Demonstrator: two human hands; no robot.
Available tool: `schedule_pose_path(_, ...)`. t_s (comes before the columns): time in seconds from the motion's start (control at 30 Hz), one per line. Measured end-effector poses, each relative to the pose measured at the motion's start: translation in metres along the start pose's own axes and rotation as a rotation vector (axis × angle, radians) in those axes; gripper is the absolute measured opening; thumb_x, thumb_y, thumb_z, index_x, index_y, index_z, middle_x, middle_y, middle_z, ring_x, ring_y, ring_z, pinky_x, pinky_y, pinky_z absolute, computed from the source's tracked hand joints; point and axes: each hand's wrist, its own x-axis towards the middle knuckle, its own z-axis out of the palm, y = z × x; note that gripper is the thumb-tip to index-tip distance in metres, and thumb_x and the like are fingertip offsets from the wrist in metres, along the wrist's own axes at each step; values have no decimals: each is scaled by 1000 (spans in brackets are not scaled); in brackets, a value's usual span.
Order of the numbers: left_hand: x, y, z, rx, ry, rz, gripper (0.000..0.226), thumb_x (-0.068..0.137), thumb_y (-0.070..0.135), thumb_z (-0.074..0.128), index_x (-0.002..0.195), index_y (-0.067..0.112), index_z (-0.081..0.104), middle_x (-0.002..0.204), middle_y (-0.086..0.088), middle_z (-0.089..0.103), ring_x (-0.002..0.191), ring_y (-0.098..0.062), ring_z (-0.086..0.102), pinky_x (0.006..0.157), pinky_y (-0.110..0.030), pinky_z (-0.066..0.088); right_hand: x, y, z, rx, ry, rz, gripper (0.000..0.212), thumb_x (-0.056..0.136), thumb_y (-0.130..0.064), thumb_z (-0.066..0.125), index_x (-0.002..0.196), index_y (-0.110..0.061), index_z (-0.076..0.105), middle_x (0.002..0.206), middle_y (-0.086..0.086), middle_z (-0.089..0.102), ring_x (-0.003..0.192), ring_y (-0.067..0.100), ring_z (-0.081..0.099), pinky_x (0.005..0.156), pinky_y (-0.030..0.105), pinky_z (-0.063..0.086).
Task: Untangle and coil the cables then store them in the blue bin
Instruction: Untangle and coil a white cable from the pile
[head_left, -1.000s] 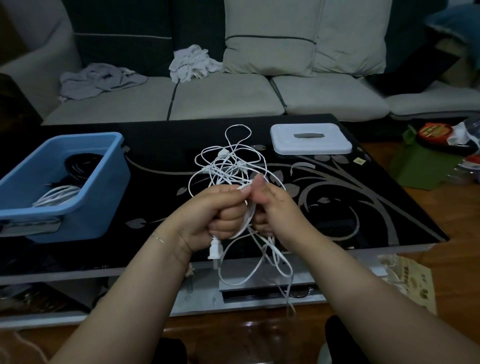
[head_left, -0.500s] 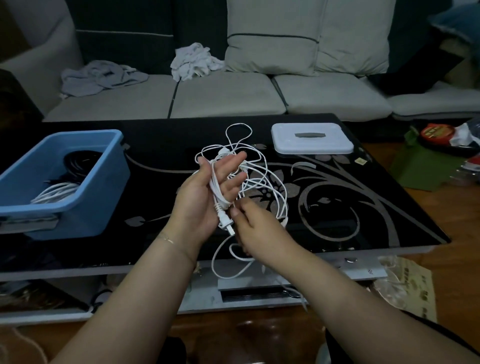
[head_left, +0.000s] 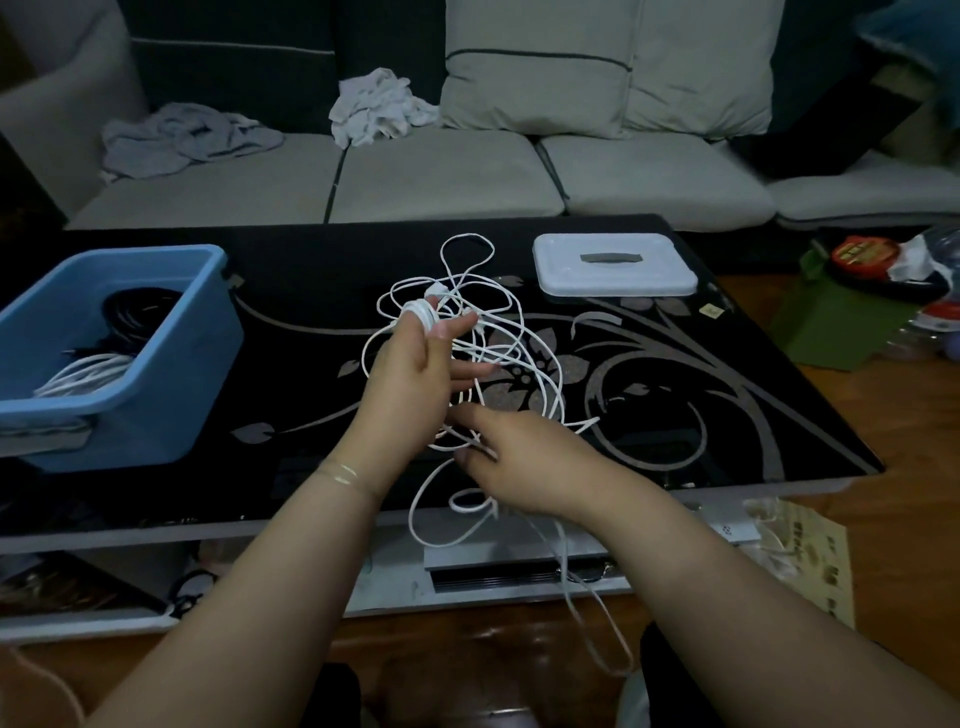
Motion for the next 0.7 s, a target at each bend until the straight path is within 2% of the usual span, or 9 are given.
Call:
schedule_pose_path(0.07,1,-5,-4,268,-52,47,9,104,23,33,100,30,37,125,4,64,79,-12,71,73,-37,58,1,2,-2,8,-6,-10,35,97,-32,45,132,-33,43,107,6,65,96,27,60,75,35,49)
schedule_pose_path(0.1,2,-8,-6,418,-91,70,5,103,23,35,101,23,40,122,4,65,81,-15,70,75,-38,56,1,3,-3,13,0,-11,30,96,-32,46,126,-29,48,102,5,65,93,27,60,73,34,48)
schedule_pose_path(0.17,2,-11,-8,679,-172,115,14,101,23,37,104,12,44,112,1,69,88,-25,67,76,-39,51,4,6,-6,19,17,-4,14,94,-33,50,105,-26,53,89,-1,62,87,24,59,69,33,46)
schedule_pose_path(0.23,3,-13,-8,845,-222,143,17,101,25,38,99,9,43,91,-6,67,86,-35,62,67,-40,44,6,10,-10,35,12,17,8,88,-32,56,94,-30,50,83,-8,58,83,19,57,70,31,46)
schedule_pose_path(0.3,3,-11,-9,950,-245,141,19,102,28,38,91,12,37,78,-10,57,81,-38,57,59,-38,31,7,15,-14,79,-16,33,16,83,-29,60,96,-32,50,91,-9,60,85,15,58,75,31,49)
schedule_pose_path(0.37,3,-9,-12,991,-279,116,21,102,30,38,88,15,35,79,-11,56,79,-36,55,59,-35,27,8,18,-17,121,-18,30,20,80,-25,60,98,-31,52,94,-10,62,86,13,59,79,33,50)
schedule_pose_path(0.47,3,-11,-16,1003,-343,103,25,101,33,37,83,17,38,77,-3,52,76,-29,52,60,-33,28,9,19,-16,137,55,15,11,87,-26,57,98,-25,56,95,-8,63,88,15,60,80,34,49)
schedule_pose_path(0.6,6,-10,-24,968,-419,28,40,98,48,37,79,15,49,74,0,56,71,-21,54,61,-34,38,8,23,-17,75,155,25,15,94,-35,52,97,-21,57,87,-8,57,79,13,54,66,30,41)
schedule_pose_path(0.7,7,-11,-33,873,-510,0,35,91,49,54,75,19,52,64,5,52,58,-11,48,56,-30,35,9,31,-20,125,219,16,17,94,-36,53,81,-27,51,76,-10,50,69,6,48,60,29,34)
